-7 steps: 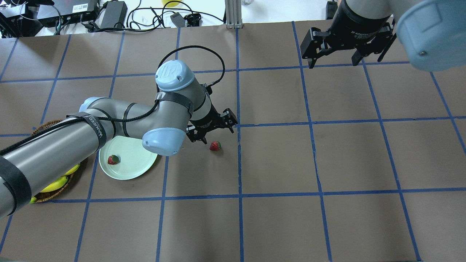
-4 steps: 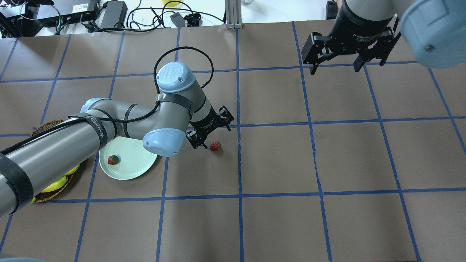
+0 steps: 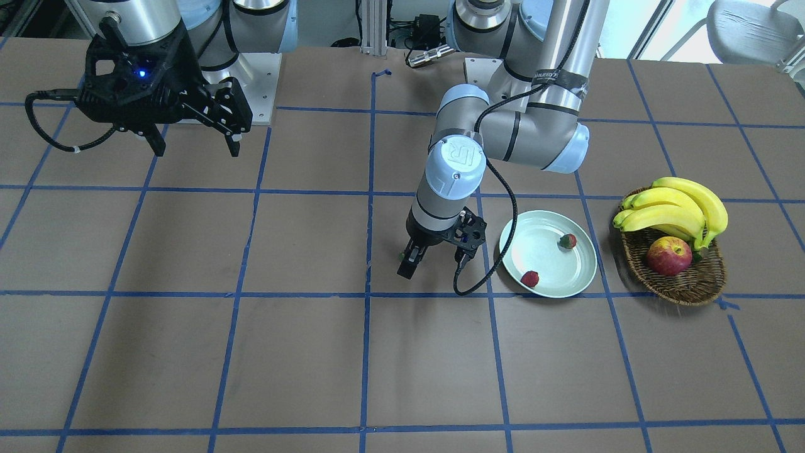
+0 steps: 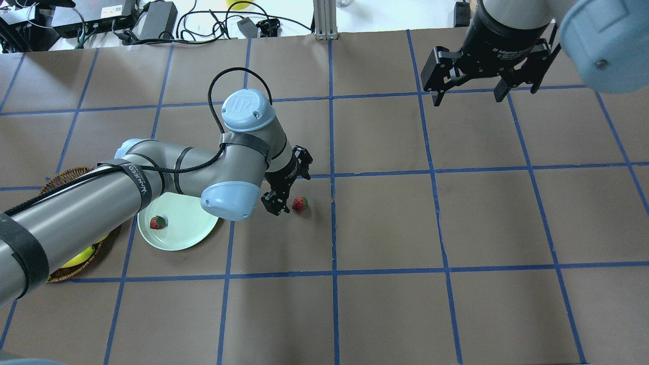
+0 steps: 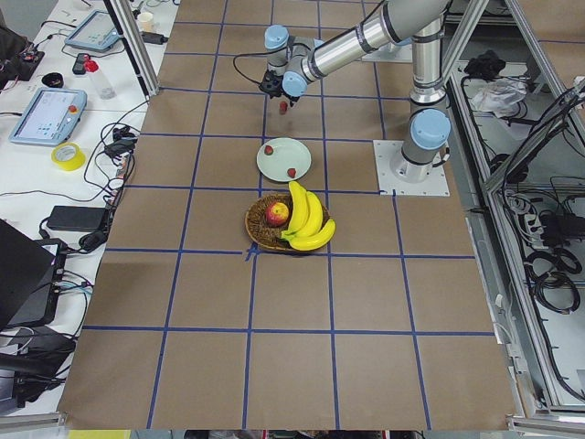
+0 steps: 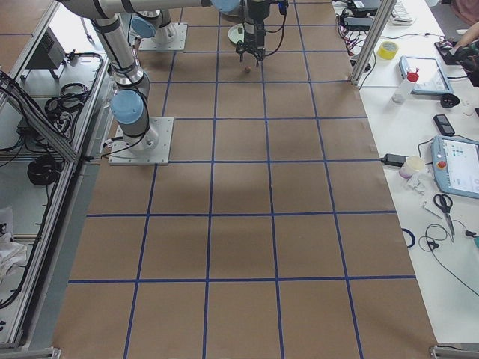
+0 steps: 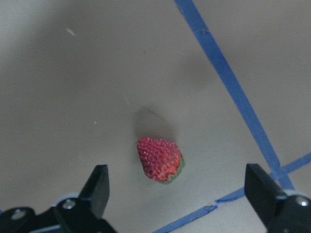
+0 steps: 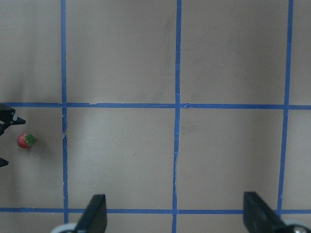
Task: Collect all strawberries into plate
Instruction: 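Lower the left gripper and grasp the strawberry at the table center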
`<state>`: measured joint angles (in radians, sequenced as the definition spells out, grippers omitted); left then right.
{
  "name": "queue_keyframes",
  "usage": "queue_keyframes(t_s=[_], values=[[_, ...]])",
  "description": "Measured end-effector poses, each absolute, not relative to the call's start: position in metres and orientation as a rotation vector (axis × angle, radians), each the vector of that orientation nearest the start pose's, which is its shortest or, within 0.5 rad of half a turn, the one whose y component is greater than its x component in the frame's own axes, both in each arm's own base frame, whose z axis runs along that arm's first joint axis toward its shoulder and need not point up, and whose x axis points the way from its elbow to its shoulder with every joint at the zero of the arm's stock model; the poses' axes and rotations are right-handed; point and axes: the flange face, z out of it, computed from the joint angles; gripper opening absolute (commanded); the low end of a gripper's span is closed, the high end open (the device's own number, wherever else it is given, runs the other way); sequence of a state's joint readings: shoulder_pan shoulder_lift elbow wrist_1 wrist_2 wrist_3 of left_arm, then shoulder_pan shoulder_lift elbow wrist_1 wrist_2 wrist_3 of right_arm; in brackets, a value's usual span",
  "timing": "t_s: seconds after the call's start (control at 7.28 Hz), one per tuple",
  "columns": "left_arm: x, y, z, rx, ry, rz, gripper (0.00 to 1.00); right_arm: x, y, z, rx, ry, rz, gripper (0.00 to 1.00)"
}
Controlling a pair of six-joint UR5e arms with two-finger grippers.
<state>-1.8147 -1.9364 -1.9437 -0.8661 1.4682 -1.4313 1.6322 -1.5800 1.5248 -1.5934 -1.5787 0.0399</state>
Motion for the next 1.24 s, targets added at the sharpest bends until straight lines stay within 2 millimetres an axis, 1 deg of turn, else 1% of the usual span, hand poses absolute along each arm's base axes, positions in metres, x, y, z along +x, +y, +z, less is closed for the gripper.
queue_keyframes(t_s=[0.27,0.55,0.69,0.82,1.1,1.24], values=[[-0.269,-0.483,0.185,-1.957,2.470,0.160,1.00,0.163,-0.486,0.518,-0.033,3.141,-0.123,1.00],[-0.278,-0.480,0.179,-2.103,2.334,0.164,1.00,0.163,-0.486,0.518,-0.033,3.143,-0.124,1.00],[-0.283,-0.477,0.175,-2.139,2.294,0.165,0.81,0.162,-0.485,0.518,-0.033,3.146,-0.125,1.00],[-0.286,-0.477,0.170,-2.148,2.276,0.169,0.71,0.162,-0.485,0.518,-0.033,3.147,-0.126,1.00],[-0.287,-0.477,0.168,-2.146,2.277,0.162,0.61,0.162,-0.485,0.518,-0.033,3.146,-0.127,1.00],[-0.287,-0.478,0.169,-2.150,2.281,0.160,0.51,0.162,-0.486,0.518,-0.033,3.145,-0.127,1.00]])
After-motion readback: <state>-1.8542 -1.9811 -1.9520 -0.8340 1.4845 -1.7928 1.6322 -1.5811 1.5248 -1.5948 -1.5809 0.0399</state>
